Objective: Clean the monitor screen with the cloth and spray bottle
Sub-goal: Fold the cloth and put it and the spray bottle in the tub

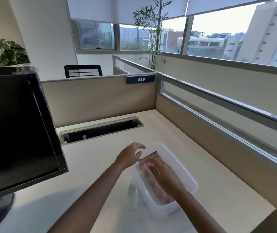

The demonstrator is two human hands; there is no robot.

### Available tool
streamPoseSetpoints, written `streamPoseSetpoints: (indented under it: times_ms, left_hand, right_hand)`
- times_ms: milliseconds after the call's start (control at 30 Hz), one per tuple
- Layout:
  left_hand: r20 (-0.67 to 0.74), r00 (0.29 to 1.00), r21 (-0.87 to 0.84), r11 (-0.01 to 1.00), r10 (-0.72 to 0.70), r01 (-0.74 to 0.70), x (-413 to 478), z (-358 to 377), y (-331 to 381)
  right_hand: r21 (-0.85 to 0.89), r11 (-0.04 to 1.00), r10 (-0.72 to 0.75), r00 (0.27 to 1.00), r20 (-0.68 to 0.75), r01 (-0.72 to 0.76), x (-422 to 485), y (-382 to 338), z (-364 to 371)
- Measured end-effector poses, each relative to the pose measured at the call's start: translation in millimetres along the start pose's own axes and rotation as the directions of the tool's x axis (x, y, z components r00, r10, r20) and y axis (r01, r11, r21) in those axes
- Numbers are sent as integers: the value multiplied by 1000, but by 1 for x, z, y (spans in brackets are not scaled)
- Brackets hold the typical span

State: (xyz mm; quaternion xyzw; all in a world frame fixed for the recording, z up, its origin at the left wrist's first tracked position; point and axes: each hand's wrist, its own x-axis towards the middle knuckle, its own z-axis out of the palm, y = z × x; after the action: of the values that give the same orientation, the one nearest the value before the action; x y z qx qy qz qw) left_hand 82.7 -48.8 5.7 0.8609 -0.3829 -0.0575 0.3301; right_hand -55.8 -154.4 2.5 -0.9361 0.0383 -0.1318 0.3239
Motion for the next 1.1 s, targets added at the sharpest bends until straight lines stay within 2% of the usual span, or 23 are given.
streamPoseSetpoints:
  times_ms: [67,167,300,367,467,567,667,733,800,900,1100]
  left_hand:
    - [-86,996,-30,999,-24,21,-13,-4,-5]
    - [-140,989,-34,999,-45,40,-32,-9,-12]
    - [-134,988,-41,997,-71,66,-57,-15,-23]
    - [-114,990,-57,995,-83,77,-68,-18,-28]
    - [-44,994,-99,991,-95,90,-84,-21,-31]
    - [99,991,-143,984,-95,108,-96,-23,-33]
    - [246,965,-185,973,-88,136,-104,-24,-31]
    - [282,955,-265,950,-88,166,-109,-25,-28]
    - [282,955,-340,921,-92,189,-113,-27,-25]
    - [262,959,-331,924,-103,190,-114,-25,-25]
    - [48,991,-352,926,-124,133,-100,-21,-12]
  right_hand:
    - [-11,1000,5,1000,-5,-5,-6,-13,8]
    - [-64,997,-38,998,43,40,-14,-30,16]
    - [-181,981,-49,993,105,68,-21,-39,28]
    - [-186,980,-47,993,110,67,-20,-39,34]
    - [-138,990,-32,996,83,43,-17,-42,38]
    - [-110,994,-5,997,79,13,-16,-47,38]
    - [-50,999,-13,1000,21,14,-13,-55,33]
    - [-26,999,-41,999,-26,40,-9,-63,24]
    - [4,998,-56,996,-76,57,-4,-72,14]
    - [48,994,-88,986,-142,96,3,-85,2]
    - [133,979,-119,962,-245,155,20,-100,-12]
